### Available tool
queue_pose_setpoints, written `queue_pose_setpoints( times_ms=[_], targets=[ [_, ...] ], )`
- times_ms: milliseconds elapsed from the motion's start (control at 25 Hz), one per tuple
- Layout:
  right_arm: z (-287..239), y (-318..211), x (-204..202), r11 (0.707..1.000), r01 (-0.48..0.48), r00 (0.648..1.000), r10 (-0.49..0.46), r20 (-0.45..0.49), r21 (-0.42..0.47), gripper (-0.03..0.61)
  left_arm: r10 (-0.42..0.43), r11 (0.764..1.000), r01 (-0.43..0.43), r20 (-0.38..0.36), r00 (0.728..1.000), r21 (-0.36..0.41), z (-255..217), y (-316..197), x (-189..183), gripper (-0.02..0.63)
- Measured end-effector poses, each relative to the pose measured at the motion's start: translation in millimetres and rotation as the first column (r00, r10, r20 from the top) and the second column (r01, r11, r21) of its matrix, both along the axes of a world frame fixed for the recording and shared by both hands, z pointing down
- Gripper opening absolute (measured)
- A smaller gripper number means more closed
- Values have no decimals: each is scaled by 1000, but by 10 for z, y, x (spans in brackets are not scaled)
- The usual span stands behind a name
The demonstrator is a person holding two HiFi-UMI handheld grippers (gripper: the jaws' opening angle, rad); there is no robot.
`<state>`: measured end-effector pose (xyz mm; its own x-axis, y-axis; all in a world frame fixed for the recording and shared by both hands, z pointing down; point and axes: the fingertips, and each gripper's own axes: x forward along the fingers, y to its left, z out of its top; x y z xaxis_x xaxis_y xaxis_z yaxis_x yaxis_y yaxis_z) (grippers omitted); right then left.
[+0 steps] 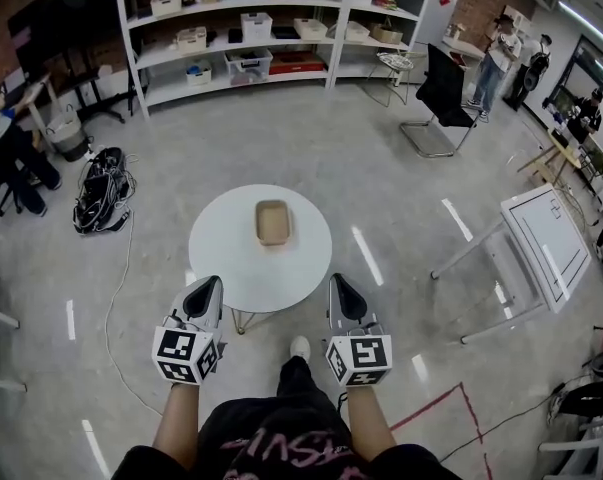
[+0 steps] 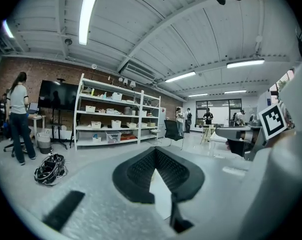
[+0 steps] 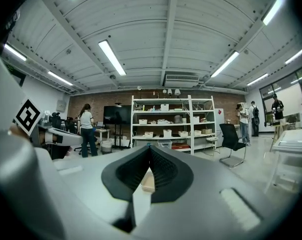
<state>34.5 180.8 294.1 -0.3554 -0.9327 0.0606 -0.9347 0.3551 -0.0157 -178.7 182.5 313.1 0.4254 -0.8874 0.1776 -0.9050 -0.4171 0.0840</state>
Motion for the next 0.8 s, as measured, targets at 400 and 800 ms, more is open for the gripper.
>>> queue_pose_setpoints(
  times_ms=[400,800],
  targets=[
    [256,-1020,87,998,26,1000,-26,-2,-55,11,-34,997,34,3,999,-71,313,-923,89,-3],
    [598,-1903,180,992,62,998,-62,8,-112,11,-61,988,63,23,998,-139,654,-1708,205,-3]
  ],
)
